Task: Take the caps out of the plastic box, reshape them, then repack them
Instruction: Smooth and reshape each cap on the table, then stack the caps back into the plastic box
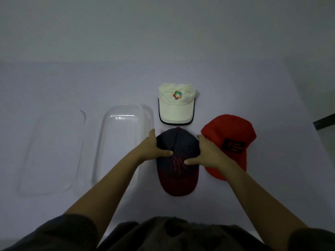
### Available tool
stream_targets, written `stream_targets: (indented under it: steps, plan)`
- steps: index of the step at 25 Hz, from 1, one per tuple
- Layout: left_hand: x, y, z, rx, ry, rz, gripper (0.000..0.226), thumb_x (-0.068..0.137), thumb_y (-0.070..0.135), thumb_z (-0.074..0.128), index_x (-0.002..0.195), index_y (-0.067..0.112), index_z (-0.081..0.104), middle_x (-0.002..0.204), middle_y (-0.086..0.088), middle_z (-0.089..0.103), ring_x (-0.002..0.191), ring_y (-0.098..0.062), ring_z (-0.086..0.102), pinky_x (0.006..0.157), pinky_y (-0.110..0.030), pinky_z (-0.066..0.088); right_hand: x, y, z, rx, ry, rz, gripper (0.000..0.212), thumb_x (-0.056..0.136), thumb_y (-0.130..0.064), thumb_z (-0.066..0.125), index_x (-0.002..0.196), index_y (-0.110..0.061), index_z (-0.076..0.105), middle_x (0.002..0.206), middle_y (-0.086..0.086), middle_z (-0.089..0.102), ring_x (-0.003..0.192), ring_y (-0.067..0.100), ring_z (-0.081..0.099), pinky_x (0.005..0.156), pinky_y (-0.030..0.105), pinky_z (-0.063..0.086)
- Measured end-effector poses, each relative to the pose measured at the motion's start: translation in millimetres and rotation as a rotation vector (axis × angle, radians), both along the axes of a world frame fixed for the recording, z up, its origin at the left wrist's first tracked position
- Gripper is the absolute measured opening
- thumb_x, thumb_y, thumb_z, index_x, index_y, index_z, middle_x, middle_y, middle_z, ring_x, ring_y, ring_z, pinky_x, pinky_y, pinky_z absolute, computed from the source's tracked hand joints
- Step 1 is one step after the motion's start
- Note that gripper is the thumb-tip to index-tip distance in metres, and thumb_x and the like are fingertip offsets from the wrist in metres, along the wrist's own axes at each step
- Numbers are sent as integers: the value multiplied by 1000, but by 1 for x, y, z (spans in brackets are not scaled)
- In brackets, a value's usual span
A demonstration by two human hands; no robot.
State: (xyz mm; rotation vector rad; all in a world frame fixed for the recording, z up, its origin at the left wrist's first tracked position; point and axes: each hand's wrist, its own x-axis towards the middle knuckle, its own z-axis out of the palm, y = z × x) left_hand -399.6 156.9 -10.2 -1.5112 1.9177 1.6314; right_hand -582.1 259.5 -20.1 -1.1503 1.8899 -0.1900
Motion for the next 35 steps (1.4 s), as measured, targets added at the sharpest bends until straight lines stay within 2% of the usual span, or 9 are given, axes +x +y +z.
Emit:
stream_targets:
  steps: [4, 8, 15, 18, 24, 27, 31, 33, 35]
  plan:
    - [4, 29, -11, 193, 198, 435, 104, 76, 20, 75, 148, 15, 0, 151, -10, 29, 131, -28, 39, 99, -42, 38, 15, 14, -19, -104, 25, -128, 104, 54, -37, 88, 138, -11, 31, 138, 9, 38, 125, 25, 41, 102, 39, 41]
    - [8, 48, -17, 234, 297, 553, 70, 81, 33, 69, 136, 13, 30, 139, -5, 43, 106, -18, 49, 81, -35, 44, 19, 26, -29, -259, -37, -200, 100, 42, -57, 85, 126, -21, 42, 124, -1, 50, 115, 18, 48, 97, 42, 46]
    - [3, 54, 15, 124, 448, 453, 45, 88, 43, 55, 121, 19, 36, 104, 12, 49, 90, -2, 52, 59, -24, 48, 19, 41, 5, -480, -447, -502, 83, 57, -18, 88, 123, -21, 38, 119, -4, 54, 112, 16, 57, 91, 36, 52]
    - [11, 36, 43, 35, 480, 375, 49, 85, 45, 59, 122, 21, 39, 113, 8, 50, 98, -9, 55, 72, -40, 54, 24, 32, 33, -575, -411, -493, 80, 60, -21, 87, 125, -22, 39, 114, -11, 54, 105, 7, 57, 86, 28, 52]
    - [91, -10, 76, -100, 507, 354, 45, 78, 42, 67, 115, 27, 45, 120, 5, 51, 107, -16, 57, 83, -51, 55, 92, -17, 61, -695, -414, -386, 73, 61, -27, 86, 117, -27, 39, 113, -12, 53, 101, 1, 55, 82, 14, 49]
    - [149, -24, 68, -73, 488, 393, 59, 65, 39, 73, 116, 26, 47, 127, 2, 49, 113, -20, 54, 86, -55, 52, 138, -37, 53, -684, -442, -338, 78, 59, -31, 87, 122, -22, 41, 120, -6, 55, 108, 10, 55, 89, 26, 50]
    - [193, -27, 49, -96, 521, 423, 48, 71, 32, 72, 113, 27, 48, 123, 5, 52, 111, -21, 57, 81, -43, 54, 181, -51, 35, -659, -401, -285, 85, 58, -34, 87, 127, -17, 40, 126, 0, 54, 109, 13, 54, 89, 27, 49]
    - [204, -28, 39, -117, 535, 413, 42, 80, 24, 69, 114, 24, 46, 121, 3, 53, 109, -19, 59, 76, -33, 54, 193, -52, 22, -647, -351, -271, 88, 56, -42, 87, 126, -19, 39, 127, 1, 52, 113, 17, 53, 93, 35, 50]
    - [212, -30, 29, -146, 512, 365, 46, 80, 24, 71, 117, 22, 44, 122, 2, 53, 110, -17, 58, 81, -30, 54, 196, -53, 10, -629, -276, -248, 91, 53, -47, 86, 125, -19, 39, 125, 2, 53, 114, 19, 52, 93, 41, 51]
